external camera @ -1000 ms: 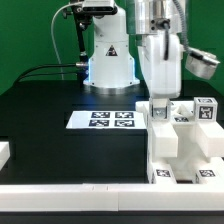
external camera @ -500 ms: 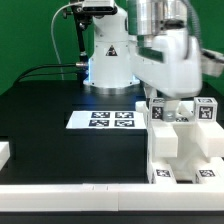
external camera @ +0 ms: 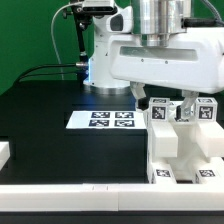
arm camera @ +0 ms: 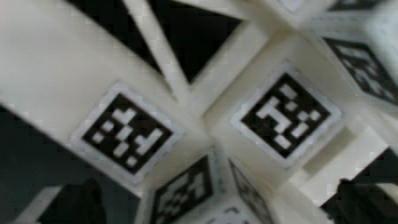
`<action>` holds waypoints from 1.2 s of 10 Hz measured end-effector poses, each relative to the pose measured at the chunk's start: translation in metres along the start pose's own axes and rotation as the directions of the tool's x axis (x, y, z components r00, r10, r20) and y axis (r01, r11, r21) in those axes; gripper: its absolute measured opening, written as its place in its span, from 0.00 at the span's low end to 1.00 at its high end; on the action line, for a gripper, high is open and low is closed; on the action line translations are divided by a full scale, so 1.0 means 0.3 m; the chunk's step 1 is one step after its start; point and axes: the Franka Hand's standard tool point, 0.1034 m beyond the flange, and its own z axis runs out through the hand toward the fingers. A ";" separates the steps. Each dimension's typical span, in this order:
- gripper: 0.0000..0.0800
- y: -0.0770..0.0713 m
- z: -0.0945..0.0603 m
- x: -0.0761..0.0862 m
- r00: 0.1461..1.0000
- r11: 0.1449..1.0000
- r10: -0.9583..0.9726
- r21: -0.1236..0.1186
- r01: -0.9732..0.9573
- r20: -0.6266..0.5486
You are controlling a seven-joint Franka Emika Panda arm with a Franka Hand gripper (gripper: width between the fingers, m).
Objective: Assemble chair
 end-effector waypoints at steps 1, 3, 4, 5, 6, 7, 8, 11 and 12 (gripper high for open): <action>0.81 0.000 0.001 0.001 0.994 0.994 -0.109 -0.003 0.109 -0.006; 0.50 0.001 0.003 0.001 0.997 0.997 -0.076 -0.002 0.076 -0.004; 0.50 0.001 0.003 0.001 0.998 0.998 -0.069 -0.002 0.069 -0.004; 0.33 0.002 0.004 0.001 1.000 1.000 0.012 -0.001 -0.012 -0.003; 0.33 0.002 0.003 0.000 0.996 0.996 0.087 -0.001 -0.087 -0.003; 0.33 0.000 0.004 0.001 0.986 0.986 0.170 -0.002 -0.170 -0.004; 0.33 -0.001 0.004 0.002 0.955 0.955 0.297 -0.004 -0.297 -0.005; 0.33 0.002 0.003 0.010 0.728 0.728 0.685 0.004 -0.685 0.026; 0.33 -0.002 0.004 0.010 0.609 0.609 0.792 0.005 -0.793 0.036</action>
Offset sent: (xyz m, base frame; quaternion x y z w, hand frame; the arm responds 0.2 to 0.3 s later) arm 0.0000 0.0000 0.0000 0.0000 0.0000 0.0000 1.0000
